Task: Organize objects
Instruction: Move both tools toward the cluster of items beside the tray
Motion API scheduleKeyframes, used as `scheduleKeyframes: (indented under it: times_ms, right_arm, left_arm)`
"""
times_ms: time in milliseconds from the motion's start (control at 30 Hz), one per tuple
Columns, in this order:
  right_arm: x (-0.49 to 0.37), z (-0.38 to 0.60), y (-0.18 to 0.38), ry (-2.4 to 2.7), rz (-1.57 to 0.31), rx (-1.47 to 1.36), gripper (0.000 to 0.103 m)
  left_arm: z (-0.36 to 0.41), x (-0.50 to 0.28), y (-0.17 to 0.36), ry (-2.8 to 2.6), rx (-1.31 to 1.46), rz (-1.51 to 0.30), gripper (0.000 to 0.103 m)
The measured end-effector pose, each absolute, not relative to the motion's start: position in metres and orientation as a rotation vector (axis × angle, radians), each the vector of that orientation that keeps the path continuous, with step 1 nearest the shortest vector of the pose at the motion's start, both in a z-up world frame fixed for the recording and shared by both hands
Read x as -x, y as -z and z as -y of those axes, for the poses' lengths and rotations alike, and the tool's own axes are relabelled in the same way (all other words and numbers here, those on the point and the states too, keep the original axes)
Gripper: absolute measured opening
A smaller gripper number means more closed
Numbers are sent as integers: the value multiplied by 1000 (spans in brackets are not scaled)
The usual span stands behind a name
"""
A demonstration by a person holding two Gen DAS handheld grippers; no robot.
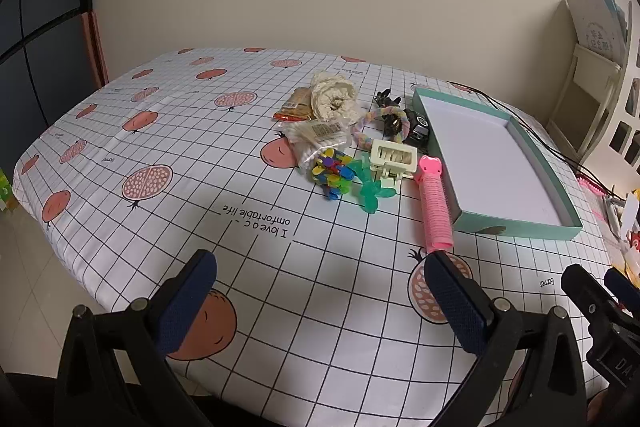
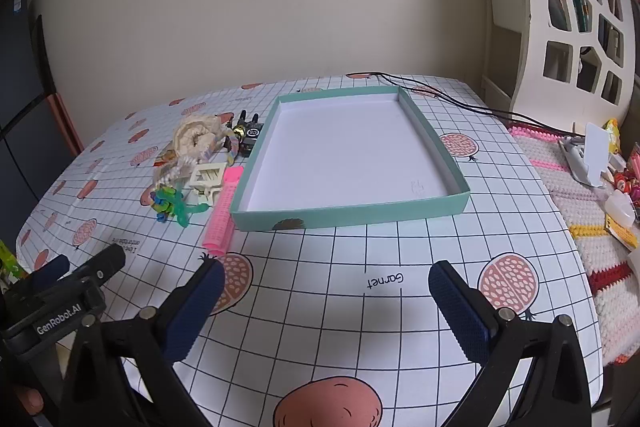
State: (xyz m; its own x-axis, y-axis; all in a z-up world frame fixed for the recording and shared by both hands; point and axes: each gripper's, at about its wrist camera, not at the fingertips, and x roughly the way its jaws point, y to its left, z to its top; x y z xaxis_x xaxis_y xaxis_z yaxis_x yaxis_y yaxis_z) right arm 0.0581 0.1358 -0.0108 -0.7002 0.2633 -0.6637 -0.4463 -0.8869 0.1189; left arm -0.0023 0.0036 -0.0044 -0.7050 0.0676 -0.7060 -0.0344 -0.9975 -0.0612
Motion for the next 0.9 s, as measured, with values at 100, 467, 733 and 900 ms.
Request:
scheduleKeyframes:
  times_ms: [100, 467, 733, 900]
  right_arm:
    - [-58, -135, 12, -2556, -379, 943, 103]
    - [-55, -133, 12, -2555, -365, 963, 103]
    - [-52, -131, 13, -2554, -351, 980, 103]
    - [-51, -131, 12, -2557, -351, 983, 103]
  left_arm:
    - [-3, 3, 4, -2848, 1186, 72, 103]
    - [3, 4, 5, -2857, 1196, 115, 103]
    - [4, 6, 7, -2834, 1208, 116, 103]
    - [6, 8, 5, -2796, 1192, 152, 103]
